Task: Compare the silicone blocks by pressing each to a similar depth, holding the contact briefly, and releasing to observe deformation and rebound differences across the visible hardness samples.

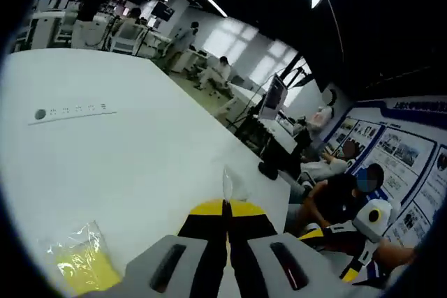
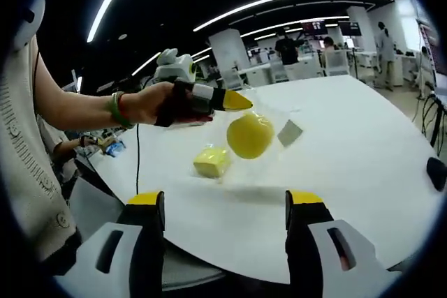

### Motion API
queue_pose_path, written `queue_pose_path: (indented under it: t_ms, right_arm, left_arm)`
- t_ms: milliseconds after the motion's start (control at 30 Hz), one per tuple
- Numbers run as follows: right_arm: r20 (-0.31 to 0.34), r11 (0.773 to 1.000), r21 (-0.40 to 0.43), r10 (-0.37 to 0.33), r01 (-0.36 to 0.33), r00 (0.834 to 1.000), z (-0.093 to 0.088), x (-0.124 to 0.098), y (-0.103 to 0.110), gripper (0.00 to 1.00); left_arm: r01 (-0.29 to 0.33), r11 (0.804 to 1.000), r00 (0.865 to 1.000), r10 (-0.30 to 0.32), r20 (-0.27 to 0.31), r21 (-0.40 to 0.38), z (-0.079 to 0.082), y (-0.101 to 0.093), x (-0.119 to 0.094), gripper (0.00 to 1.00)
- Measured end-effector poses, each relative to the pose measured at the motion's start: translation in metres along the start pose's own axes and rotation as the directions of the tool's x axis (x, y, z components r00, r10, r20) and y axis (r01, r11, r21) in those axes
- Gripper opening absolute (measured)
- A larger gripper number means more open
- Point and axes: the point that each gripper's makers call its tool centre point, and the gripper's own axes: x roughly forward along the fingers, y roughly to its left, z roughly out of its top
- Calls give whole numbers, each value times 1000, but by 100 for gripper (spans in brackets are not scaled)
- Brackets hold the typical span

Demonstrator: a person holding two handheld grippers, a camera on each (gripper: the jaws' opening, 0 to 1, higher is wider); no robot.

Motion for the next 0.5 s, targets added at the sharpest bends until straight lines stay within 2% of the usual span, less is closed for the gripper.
queue_pose_path:
  t_ms: [167, 233, 300, 367, 500]
  right_arm:
    - [11, 999, -46, 16, -16, 1000, 14, 2, 3, 67]
    - [19, 997, -66, 28, -27, 999, 21, 4, 5, 67]
    - [21, 995, -91, 44, -42, 999, 27, 8, 8, 68]
    - [22, 992, -109, 61, -58, 998, 32, 11, 11, 68]
    - [20, 981, -159, 113, -109, 993, 47, 22, 22, 70]
  left_arm:
    - [-2, 991, 1000, 0, 12, 135, 12, -20, -26, 0]
    - [6, 990, 1000, -8, 9, 139, 15, -29, -38, 0]
    - [17, 983, 1000, -19, 11, 181, 18, -37, -50, 0]
    - [6, 975, 1000, -8, 12, 223, 20, -40, -60, 0]
    - [4, 966, 1000, -6, 10, 259, 21, -48, -83, 0]
